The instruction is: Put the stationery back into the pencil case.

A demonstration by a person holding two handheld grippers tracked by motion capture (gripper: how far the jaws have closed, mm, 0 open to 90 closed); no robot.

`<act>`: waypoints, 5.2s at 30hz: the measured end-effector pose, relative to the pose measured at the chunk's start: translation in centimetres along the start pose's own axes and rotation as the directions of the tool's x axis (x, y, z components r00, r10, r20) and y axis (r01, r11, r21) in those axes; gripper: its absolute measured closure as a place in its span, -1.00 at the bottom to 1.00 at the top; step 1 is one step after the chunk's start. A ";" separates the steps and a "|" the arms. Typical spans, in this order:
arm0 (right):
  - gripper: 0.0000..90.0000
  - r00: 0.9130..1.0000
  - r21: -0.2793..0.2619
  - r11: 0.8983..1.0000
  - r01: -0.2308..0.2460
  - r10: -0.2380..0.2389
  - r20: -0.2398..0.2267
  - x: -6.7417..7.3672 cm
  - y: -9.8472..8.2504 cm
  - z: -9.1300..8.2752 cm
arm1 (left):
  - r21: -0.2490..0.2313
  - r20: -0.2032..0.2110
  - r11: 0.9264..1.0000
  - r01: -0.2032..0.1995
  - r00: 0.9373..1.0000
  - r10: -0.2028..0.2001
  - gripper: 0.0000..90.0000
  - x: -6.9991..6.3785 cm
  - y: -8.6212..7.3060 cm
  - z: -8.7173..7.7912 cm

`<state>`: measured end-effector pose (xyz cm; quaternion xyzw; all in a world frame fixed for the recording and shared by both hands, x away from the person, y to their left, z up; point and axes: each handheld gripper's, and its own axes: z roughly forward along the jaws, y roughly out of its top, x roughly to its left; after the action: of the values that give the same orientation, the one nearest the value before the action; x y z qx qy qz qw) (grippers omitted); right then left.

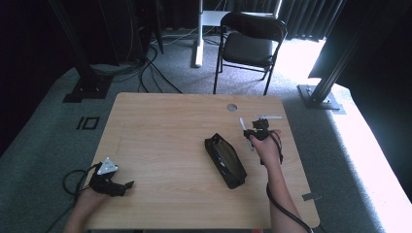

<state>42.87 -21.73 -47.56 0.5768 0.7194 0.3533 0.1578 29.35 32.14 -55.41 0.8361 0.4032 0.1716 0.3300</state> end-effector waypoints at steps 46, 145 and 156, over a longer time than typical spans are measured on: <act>0.74 0.980 0.070 0.988 0.140 -0.128 -0.154 8.3 -5.4 -2.1 | 0.000 0.000 1.000 0.000 1.000 0.000 -0.96 0.0 0.0 0.0; -0.35 0.974 -0.107 0.994 -0.026 0.049 0.222 -6.5 -10.9 -3.5 | 0.000 0.000 1.000 0.000 1.000 0.000 -0.96 0.0 0.0 0.0; -0.52 0.967 -0.075 0.997 -0.011 0.030 0.254 -6.8 -13.6 -3.4 | 0.000 0.000 1.000 0.000 1.000 0.000 -0.96 0.0 0.0 0.0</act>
<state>32.91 -30.36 -55.79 0.6186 0.6738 0.3040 0.2662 29.34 32.15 -55.41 0.8361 0.4031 0.1717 0.3300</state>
